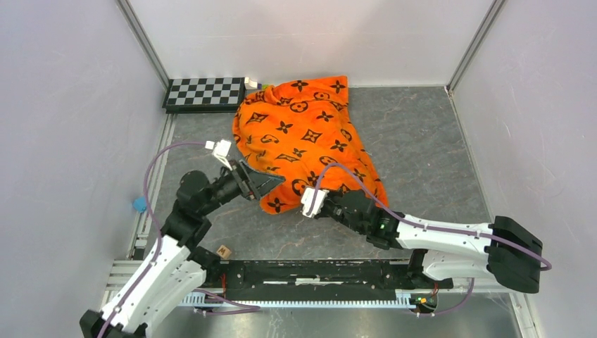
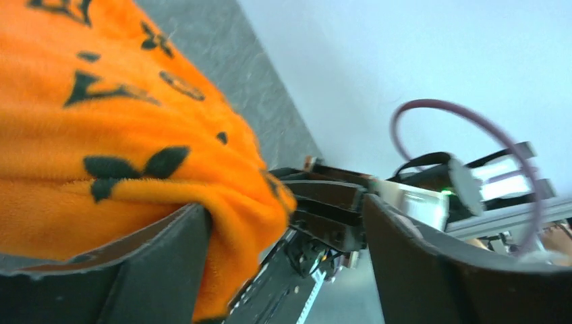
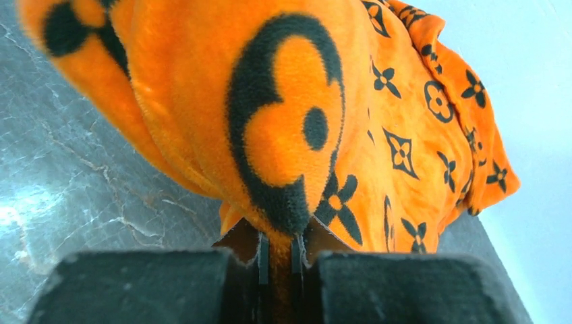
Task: Remove the pillowcase from the pillow
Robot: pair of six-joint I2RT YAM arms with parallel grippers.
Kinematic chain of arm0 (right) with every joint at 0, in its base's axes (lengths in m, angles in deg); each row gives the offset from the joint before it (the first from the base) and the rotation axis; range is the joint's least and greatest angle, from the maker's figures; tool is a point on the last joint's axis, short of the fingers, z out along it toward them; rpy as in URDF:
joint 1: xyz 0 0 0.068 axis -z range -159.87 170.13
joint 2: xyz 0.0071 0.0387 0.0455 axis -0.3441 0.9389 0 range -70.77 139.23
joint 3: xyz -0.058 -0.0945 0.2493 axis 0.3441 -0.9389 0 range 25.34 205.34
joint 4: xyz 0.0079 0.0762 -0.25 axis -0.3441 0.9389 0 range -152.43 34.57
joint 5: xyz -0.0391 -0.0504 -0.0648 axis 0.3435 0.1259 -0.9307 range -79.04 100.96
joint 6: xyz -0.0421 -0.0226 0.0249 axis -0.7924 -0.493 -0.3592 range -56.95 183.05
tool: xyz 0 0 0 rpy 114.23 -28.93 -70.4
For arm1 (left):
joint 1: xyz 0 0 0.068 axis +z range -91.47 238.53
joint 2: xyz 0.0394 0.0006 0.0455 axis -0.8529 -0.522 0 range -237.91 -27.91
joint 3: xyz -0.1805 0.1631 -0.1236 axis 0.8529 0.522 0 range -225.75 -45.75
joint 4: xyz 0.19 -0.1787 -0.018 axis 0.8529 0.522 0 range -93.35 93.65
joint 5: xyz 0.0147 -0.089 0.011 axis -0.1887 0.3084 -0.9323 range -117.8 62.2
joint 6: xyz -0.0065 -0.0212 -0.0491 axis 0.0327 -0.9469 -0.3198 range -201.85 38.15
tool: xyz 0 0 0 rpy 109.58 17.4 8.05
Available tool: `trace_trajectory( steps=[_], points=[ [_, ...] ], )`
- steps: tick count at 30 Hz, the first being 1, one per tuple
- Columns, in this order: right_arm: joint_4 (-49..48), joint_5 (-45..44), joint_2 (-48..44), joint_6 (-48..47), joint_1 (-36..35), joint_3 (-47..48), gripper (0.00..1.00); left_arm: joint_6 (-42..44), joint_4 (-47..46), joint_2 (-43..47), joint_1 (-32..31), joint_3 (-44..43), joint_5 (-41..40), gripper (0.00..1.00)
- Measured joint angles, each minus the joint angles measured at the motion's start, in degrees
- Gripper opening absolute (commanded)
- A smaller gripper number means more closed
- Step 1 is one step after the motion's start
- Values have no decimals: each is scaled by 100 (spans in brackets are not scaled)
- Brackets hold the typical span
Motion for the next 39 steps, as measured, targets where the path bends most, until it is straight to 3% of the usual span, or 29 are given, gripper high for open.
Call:
trace_trajectory(
  steps=[3,8,13,22,28,33,39],
  points=[
    [-42,151,-225,236,17,-201,0,79,11,664,-2,-4,-225,98],
    [0,973,-256,632,90,-175,0,354,470,1703,-7,-216,-1110,99],
    [-55,1661,-800,1379,503,-164,0,745,1106,2138,-7,-586,-1853,100],
    [-664,2889,-1506,4439,3641,-2,0,1099,1473,2334,-7,-833,-2406,99],
    [-2341,3825,-942,7283,6603,-1408,0,1106,1591,2155,-7,-833,-2430,99],
    [-2953,4269,-289,8323,7401,-2170,0,1102,1587,1801,-7,-815,-2437,100],
    [-2090,4190,-592,7888,7521,-2057,0,1019,1585,782,-7,-750,-2433,100]
  ],
)
